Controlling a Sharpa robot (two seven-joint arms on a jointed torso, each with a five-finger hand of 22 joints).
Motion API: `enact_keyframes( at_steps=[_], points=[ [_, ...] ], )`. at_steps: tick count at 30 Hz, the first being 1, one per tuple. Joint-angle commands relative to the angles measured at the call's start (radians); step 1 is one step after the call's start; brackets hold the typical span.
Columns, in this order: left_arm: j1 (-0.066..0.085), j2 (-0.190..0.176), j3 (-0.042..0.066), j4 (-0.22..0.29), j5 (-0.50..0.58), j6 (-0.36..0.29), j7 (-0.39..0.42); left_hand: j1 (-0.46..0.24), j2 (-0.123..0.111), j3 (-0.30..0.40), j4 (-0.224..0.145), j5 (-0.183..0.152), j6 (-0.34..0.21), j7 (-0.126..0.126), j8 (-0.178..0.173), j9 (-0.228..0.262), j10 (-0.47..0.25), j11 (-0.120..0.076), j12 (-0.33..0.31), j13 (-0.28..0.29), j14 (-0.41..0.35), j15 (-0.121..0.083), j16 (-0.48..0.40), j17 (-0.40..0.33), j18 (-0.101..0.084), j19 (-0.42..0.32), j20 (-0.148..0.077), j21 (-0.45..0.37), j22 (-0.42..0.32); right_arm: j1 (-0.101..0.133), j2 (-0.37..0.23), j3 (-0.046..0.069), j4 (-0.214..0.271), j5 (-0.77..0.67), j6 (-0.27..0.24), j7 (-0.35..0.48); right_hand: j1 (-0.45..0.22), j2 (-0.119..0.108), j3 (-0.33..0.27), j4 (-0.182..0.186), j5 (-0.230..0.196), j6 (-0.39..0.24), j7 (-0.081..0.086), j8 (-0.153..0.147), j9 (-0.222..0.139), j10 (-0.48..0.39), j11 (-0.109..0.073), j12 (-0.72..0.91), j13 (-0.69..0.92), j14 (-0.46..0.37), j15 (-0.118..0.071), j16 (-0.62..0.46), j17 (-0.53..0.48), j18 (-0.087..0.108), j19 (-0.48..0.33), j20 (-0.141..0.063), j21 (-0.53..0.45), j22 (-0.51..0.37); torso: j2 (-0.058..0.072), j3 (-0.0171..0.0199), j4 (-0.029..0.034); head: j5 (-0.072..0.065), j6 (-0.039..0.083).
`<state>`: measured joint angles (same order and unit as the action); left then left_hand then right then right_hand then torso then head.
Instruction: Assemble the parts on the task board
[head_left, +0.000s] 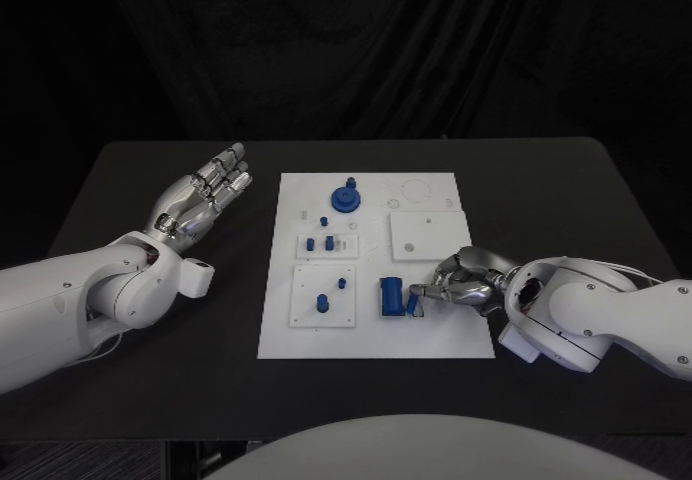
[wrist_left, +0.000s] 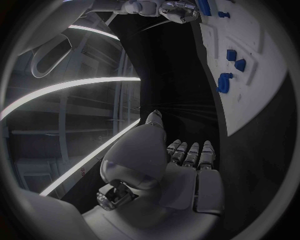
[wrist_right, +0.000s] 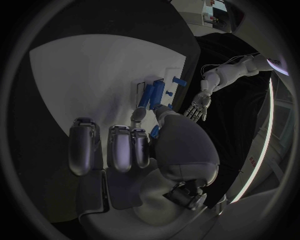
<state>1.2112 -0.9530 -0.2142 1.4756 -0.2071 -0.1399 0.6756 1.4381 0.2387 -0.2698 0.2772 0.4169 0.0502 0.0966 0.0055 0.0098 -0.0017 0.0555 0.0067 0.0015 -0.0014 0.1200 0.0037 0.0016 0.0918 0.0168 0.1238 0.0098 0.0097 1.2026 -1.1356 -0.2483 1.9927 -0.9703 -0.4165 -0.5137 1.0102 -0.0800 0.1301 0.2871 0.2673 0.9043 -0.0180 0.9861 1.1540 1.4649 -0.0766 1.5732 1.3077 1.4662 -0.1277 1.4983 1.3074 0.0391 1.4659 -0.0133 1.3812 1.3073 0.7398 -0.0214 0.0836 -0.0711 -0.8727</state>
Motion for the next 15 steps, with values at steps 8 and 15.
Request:
enact_keyframes(
  at_steps=[8, 15],
  points=[
    [-0.002, 0.0, 0.001, 0.0, 0.003, 0.014, 0.006, 0.006, 0.0, 0.005, -0.001, 0.005, 0.001, 0.007, 0.005, 0.001, 0.002, 0.005, -0.007, -0.002, 0.001, 0.005, -0.004, -0.002, -0.012, 0.0, 0.009, 0.005, 0.001, 0.0, -0.016, 0.0, 0.016, -0.005, 0.026, -0.032, -0.116, 0.041, -0.087, 0.005, -0.015, 0.098, -0.012, 0.141, 0.113, 0.106, -0.015, -0.002, 0.263, 0.073, -0.014, 0.004, 0.086, 0.007, 0.034, -0.014, 0.006, 0.203, 0.0, 0.0003, 0.0006, -0.002, 0.0],
    [-0.002, 0.001, 0.001, 0.001, 0.003, 0.015, 0.004, 0.007, 0.001, 0.006, -0.001, 0.005, 0.001, 0.007, 0.005, 0.001, 0.002, 0.005, -0.007, -0.002, 0.001, 0.007, -0.004, -0.002, -0.013, 0.001, 0.01, 0.005, 0.001, -0.001, -0.007, 0.0, 0.008, 0.011, 0.043, -0.057, -0.065, 0.049, -0.093, -0.004, 0.04, 0.101, -0.016, 0.155, 0.128, 0.106, -0.019, -0.002, 0.263, 0.073, -0.018, 0.004, 0.086, 0.007, 0.033, -0.017, 0.004, 0.202, 0.0, -0.0003, 0.0, -0.003, 0.0]
  ],
)
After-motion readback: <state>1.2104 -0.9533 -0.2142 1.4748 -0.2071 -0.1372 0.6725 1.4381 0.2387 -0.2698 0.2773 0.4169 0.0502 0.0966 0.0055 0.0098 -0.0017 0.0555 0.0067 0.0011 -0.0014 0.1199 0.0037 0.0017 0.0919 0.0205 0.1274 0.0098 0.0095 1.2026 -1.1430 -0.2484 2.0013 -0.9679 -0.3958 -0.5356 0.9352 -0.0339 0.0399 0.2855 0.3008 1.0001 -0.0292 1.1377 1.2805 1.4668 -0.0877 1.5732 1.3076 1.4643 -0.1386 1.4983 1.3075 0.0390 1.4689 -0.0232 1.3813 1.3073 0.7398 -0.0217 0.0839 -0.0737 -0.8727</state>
